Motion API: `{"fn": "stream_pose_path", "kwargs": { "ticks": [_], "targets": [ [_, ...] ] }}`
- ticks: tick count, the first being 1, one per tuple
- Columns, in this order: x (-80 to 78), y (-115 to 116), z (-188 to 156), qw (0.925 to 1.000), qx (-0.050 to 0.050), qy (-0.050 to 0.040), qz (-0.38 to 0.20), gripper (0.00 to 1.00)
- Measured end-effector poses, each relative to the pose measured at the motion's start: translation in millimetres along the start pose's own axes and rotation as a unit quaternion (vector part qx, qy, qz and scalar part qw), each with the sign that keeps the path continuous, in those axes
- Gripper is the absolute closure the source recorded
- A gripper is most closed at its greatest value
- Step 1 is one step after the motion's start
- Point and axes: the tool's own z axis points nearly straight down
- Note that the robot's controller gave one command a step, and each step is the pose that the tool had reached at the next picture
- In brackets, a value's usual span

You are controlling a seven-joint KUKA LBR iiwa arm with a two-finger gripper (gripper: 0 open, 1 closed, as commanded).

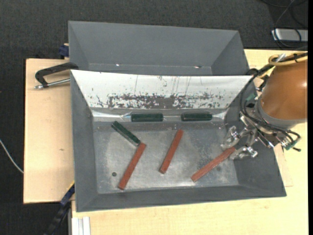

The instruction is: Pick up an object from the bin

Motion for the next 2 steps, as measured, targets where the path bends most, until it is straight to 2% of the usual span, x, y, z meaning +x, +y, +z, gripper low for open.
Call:
{"fn": "stream_pose_path", "kwargs": {
  "ticks": [1, 2],
  "targets": [
    [-1.8, -13, -16, 1.0, 0.001, -0.0013, 0.003, 1.0],
    [4.0, -11, -57, 1.0, 0.002, -0.0017, 0.003, 1.0]
  ]
}}
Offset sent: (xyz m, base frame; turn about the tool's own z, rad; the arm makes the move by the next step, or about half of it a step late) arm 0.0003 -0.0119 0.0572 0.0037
